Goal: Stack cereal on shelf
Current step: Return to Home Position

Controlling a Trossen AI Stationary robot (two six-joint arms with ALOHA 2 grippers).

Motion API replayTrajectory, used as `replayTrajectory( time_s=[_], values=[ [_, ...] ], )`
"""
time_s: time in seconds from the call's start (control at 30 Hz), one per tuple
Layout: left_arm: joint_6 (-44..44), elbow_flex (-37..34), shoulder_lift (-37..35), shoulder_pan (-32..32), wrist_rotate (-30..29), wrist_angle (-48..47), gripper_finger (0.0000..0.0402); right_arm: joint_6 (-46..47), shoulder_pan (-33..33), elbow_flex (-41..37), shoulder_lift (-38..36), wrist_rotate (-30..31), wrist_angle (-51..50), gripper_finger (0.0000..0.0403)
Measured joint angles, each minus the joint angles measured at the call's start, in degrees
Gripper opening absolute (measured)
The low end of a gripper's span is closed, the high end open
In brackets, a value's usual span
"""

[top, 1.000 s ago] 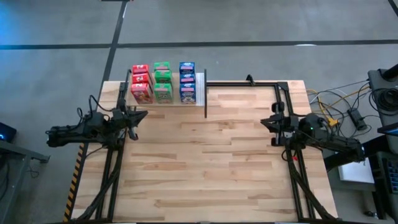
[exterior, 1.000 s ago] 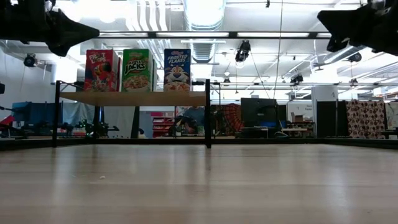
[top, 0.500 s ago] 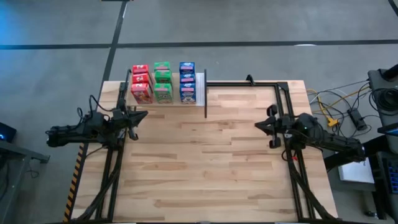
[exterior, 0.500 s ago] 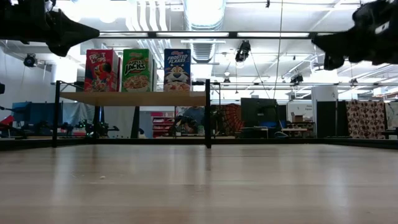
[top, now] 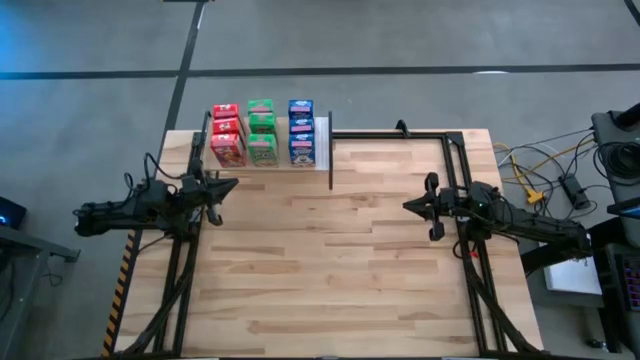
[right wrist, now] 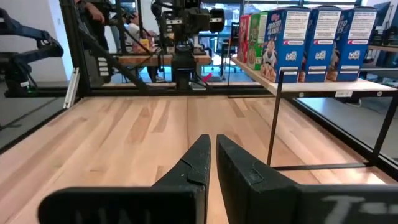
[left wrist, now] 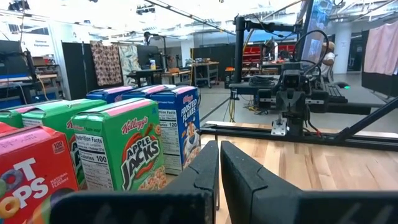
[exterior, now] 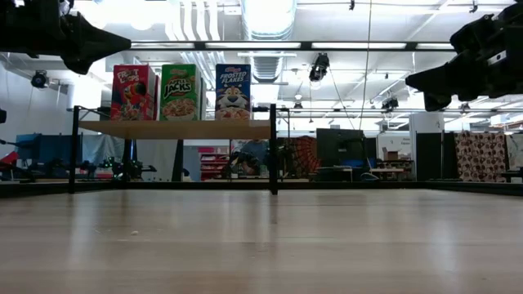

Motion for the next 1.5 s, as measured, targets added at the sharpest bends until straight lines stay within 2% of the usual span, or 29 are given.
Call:
replayTrajectory(
  time_s=[1.5],
  values=[
    [0.0, 0.0, 0.0, 0.0, 0.0, 0.0, 0.0000, -1.3, 0.0, 0.0, 0.1, 0.0, -0.5, 0.0018]
  ],
)
